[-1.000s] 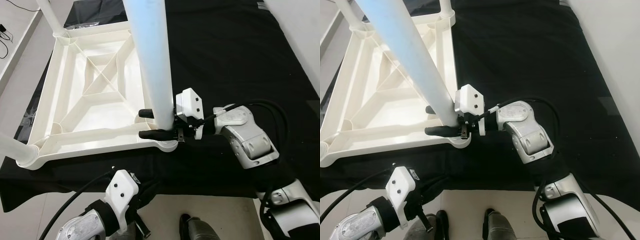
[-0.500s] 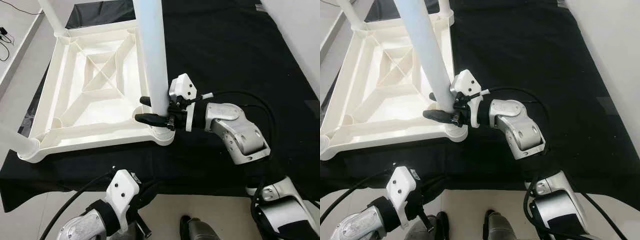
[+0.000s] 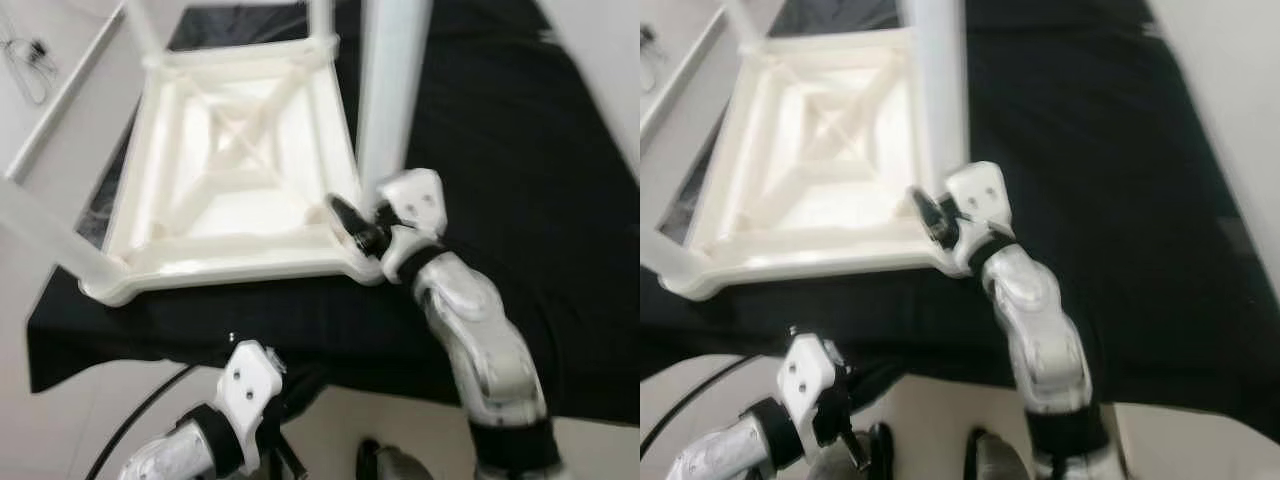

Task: Building children table

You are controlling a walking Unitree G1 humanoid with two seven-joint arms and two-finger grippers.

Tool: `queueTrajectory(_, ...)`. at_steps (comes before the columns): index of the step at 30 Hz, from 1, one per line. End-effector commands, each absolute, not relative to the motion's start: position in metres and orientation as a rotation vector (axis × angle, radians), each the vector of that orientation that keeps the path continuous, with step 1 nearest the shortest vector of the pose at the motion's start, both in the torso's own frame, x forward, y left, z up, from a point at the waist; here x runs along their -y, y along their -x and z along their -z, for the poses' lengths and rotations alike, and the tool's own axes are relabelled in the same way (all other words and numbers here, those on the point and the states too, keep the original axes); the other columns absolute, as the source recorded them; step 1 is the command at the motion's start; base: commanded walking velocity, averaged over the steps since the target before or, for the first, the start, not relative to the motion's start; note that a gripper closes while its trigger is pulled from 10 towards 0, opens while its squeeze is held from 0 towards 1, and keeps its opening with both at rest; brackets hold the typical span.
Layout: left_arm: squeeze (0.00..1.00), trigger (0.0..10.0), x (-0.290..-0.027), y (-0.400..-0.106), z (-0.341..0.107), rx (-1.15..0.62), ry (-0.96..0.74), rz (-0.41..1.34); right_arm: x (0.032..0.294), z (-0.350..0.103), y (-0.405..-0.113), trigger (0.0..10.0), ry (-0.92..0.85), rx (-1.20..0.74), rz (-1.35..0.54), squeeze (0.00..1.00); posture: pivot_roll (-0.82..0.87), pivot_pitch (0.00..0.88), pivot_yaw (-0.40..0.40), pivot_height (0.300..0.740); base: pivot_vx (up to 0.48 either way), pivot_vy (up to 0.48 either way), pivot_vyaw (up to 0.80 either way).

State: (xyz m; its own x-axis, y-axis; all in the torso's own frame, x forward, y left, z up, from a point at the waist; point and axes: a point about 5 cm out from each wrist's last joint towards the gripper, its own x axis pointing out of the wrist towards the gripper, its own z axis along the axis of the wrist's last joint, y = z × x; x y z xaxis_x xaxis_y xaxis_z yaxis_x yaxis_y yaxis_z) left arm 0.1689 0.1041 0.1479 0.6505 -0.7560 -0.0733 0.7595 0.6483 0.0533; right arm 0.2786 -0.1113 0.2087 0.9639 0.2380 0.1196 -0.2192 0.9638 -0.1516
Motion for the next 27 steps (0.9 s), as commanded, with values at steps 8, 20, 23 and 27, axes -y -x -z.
queueTrajectory(8,0.00,10.0,-0.104,-0.177,-0.140,-0.056,-0.076,0.891,0.133,-0.146,-0.284,10.0,0.209,-0.195,-0.087,0.00,0.08,0.262,0.017,0.740,0.000,0.000,0.00)
queueTrajectory(20,0.00,10.0,-0.104,-0.182,-0.139,-0.034,-0.063,0.849,0.127,-0.209,-0.307,10.0,-0.008,0.154,-0.450,1.00,0.08,0.245,0.016,0.740,0.000,0.000,0.00)
queueTrajectory(23,0.00,10.0,-0.102,-0.182,-0.139,-0.031,-0.062,0.851,0.132,-0.226,-0.312,10.0,0.024,0.210,-0.577,0.00,0.08,0.240,0.012,0.740,0.000,0.000,0.00)
queueTrajectory(27,0.00,10.0,-0.100,-0.185,-0.138,-0.023,-0.059,0.854,0.139,-0.232,-0.317,10.0,0.119,0.201,-0.816,0.00,0.08,0.232,0.006,0.740,0.000,0.000,0.00)
